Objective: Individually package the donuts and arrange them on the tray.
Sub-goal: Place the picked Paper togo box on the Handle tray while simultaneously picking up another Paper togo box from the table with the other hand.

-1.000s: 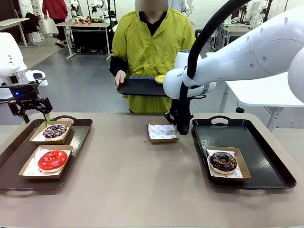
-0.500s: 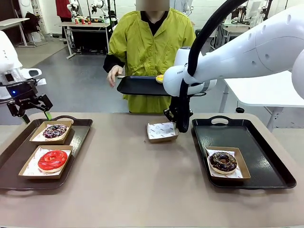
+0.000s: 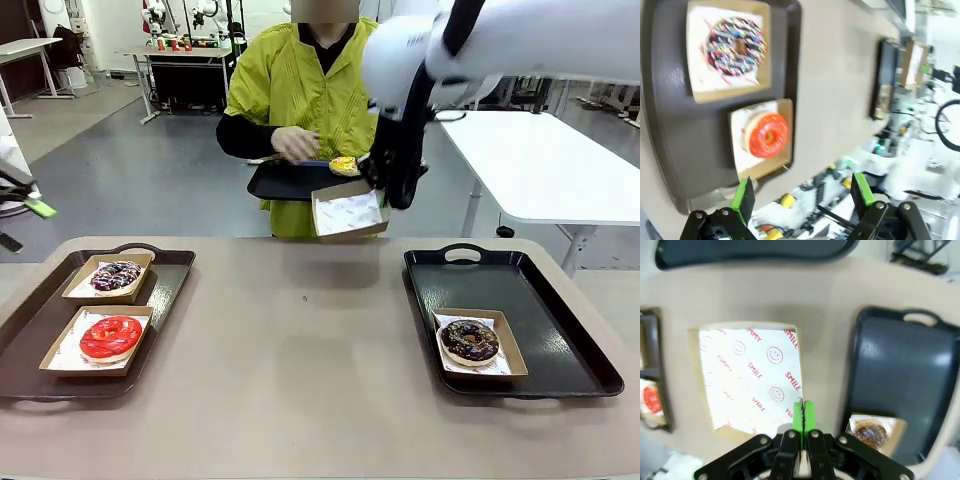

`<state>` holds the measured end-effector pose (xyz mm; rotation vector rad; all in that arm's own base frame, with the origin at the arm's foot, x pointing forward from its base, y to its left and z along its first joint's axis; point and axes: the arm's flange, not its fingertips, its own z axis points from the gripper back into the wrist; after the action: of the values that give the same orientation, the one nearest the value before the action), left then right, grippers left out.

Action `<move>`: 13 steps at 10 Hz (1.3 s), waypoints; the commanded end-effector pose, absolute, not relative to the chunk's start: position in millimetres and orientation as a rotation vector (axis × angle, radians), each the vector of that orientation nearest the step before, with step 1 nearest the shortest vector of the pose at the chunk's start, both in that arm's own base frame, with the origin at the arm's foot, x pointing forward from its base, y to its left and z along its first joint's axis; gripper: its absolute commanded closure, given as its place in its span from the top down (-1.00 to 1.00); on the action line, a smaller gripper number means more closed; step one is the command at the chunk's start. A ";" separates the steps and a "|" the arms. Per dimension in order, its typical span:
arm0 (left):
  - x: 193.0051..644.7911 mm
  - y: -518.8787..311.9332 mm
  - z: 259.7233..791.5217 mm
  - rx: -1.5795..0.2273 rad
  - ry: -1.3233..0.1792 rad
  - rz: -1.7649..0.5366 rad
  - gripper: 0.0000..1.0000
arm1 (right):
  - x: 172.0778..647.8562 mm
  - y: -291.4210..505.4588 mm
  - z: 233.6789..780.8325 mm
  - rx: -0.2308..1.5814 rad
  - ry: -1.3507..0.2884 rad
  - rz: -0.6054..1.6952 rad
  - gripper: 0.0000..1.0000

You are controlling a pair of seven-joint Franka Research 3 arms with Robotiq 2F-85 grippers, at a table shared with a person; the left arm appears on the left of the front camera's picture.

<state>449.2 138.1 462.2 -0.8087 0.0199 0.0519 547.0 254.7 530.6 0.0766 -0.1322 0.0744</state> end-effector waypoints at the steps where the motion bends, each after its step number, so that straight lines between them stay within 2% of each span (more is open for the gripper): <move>1: 408.1 166.5 461.3 -1.009 -0.012 0.027 1.00 | 560.2 251.4 549.5 0.075 -0.093 0.073 -1.00; 3: 363.8 205.3 460.5 -1.165 -0.159 0.069 1.00 | 573.8 253.6 568.6 0.067 -0.083 0.037 -1.00; 6: 327.1 251.1 435.5 -1.323 -0.239 0.156 1.00 | 595.7 252.0 571.8 0.074 -0.067 -0.002 -1.00; 10: 321.9 266.6 421.2 -1.349 -0.278 0.256 1.00 | 618.6 244.7 555.1 0.050 -0.045 -0.121 -1.00; 12: 313.4 270.9 416.9 -1.332 -0.236 0.259 1.00 | 626.7 239.6 543.2 0.045 -0.026 -0.131 -1.00; 13: 313.4 270.9 416.9 -1.332 -0.236 0.259 1.00 | 614.3 238.2 547.2 0.070 -0.049 -0.088 -1.00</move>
<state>317.2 269.7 414.5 -1.3391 -0.2359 0.2625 618.8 236.7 538.9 0.0654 -0.0369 -0.1015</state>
